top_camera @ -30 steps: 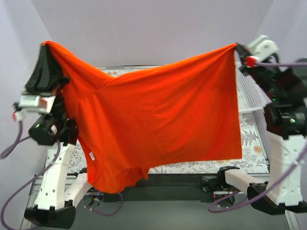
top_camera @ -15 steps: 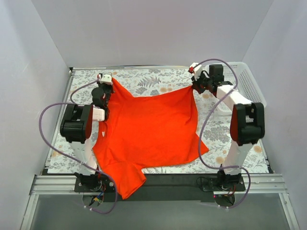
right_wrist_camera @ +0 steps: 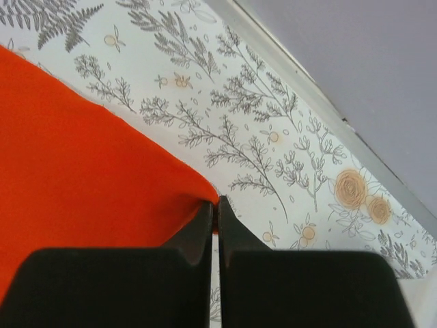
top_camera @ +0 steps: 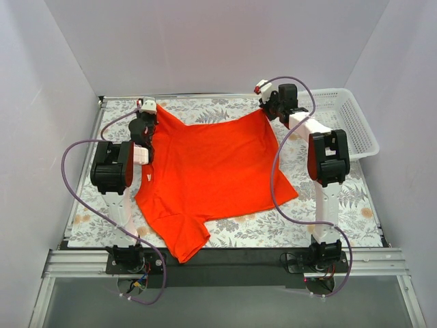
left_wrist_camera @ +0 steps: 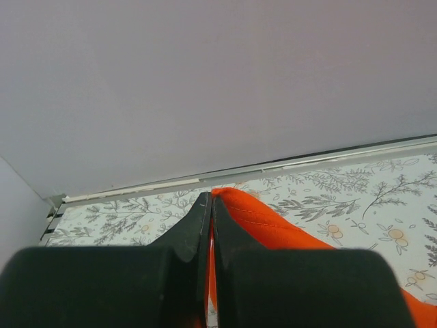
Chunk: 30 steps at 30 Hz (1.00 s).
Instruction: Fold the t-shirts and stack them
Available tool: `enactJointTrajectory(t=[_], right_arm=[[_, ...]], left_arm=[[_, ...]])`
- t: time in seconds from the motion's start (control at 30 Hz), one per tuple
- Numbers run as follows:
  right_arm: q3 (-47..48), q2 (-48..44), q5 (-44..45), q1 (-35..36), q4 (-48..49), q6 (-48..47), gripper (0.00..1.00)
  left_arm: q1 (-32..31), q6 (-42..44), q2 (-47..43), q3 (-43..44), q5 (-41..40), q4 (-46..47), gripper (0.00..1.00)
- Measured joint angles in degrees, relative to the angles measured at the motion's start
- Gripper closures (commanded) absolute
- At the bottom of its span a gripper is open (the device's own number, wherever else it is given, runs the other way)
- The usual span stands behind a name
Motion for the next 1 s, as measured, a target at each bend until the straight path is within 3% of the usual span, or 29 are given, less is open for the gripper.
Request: enactJointTrajectory(t=[0.4,0.57,0.83,1.0], right_arm=[[-2.4,-3.8,2.6,0.8,4.2,-0.7,0.99],[-9.0,-9.6,0.5,0.6,3.9,-4.8,0.99],[-14.3,-32.5,-8.9,-2.8,-6.4,-7.8,0.99],[-5.4,-48.1,-10.7,-4.9,-15.7,-8.2,0.99]], left_arm=[[2.9,-0.3,-4.2,-4.9,0.0,0.6,1.0],[4.0,-1.7,-10.5,-8.6,0.5,0.8,1.0],[4.4,-7.1,-35.5,-16.2,4.3,0.8,1.0],[4.4,-13.6,-57.9,-17.5,10.4,0.6,1.0]])
